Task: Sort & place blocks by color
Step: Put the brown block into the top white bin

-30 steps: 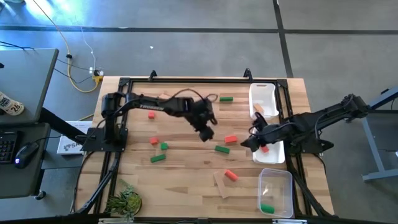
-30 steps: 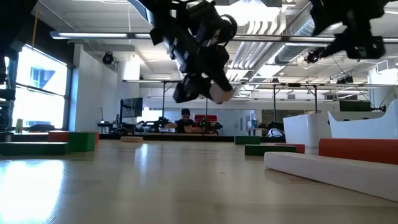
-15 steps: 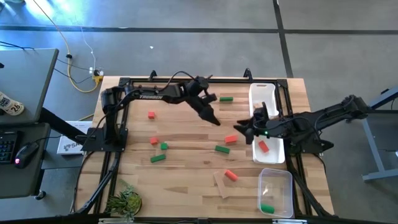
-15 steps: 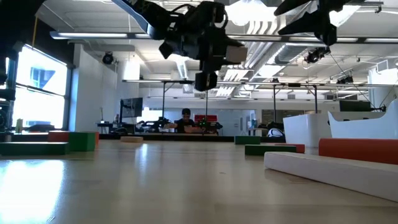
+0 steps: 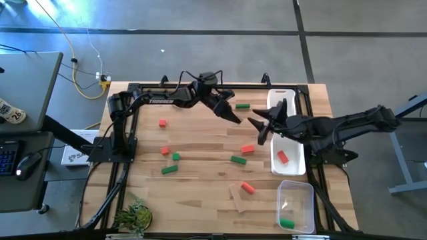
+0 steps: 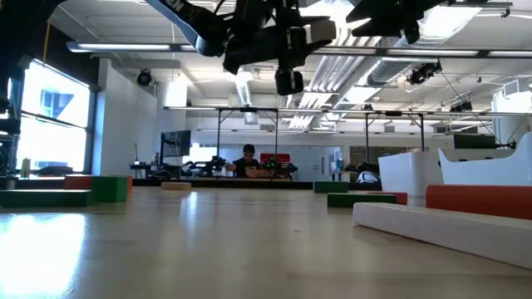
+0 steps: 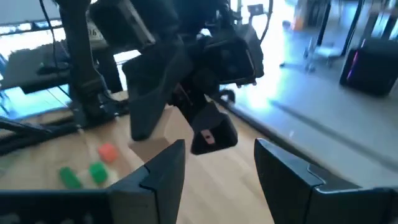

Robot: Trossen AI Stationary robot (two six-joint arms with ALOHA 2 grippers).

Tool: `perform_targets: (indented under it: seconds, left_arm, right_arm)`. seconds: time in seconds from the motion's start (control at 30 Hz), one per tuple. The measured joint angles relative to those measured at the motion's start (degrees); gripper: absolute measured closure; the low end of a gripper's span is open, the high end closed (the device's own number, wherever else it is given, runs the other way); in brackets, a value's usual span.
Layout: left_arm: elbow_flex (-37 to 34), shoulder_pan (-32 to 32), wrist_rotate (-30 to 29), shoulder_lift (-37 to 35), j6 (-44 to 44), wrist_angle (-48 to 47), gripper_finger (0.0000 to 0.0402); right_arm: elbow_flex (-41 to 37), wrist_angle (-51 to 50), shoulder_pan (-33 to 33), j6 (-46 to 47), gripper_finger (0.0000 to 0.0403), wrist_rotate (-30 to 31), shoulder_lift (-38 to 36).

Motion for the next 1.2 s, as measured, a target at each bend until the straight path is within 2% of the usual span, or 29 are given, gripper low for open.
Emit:
perform_targets:
  seconds: [0.1, 0.23, 0.5, 0.67, 0.8, 1.0, 1.2]
  left_arm:
    - [0.0, 0.6, -0.4, 0.0, -1.0, 1.4, 0.0294]
    - [0.0, 1.9, -0.9, 0.0, -1.1, 2.2, 0.0293]
    - [0.0, 5.5, -0.9, 0.0, -1.2, 2.4, 0.0293]
    - [0.0, 7.1, -1.3, 0.0, -2.6, 2.8, 0.0293]
    - [0.0, 7.7, -1.6, 0.0, -6.9, 4.2, 0.0293]
    - [0.0, 7.6, -2.8, -0.1, -12.2, 8.4, 0.0293]
    - [0.0, 7.0, -5.3, -0.1, -15.4, 10.1, 0.0292]
  right_arm:
    - [0.0, 3.7, -1.3, -6.0, 0.0224, 0.0, 1.3]
    - [0.0, 6.9, -3.0, -8.9, 0.0224, 0.0, 3.1]
    - [0.0, 10.9, -5.1, -7.8, 0.0224, -2.5, 4.1]
    - [0.0, 17.3, -7.8, -7.5, 0.0224, -2.9, 4.0]
    - [0.0, 20.6, -10.5, -7.6, 0.0224, -5.3, 3.9]
    - [0.0, 20.0, -13.7, -13.6, 0.0224, -11.0, 4.0]
    - [0.0, 17.1, -16.1, -15.2, 0.0223, -16.6, 4.0]
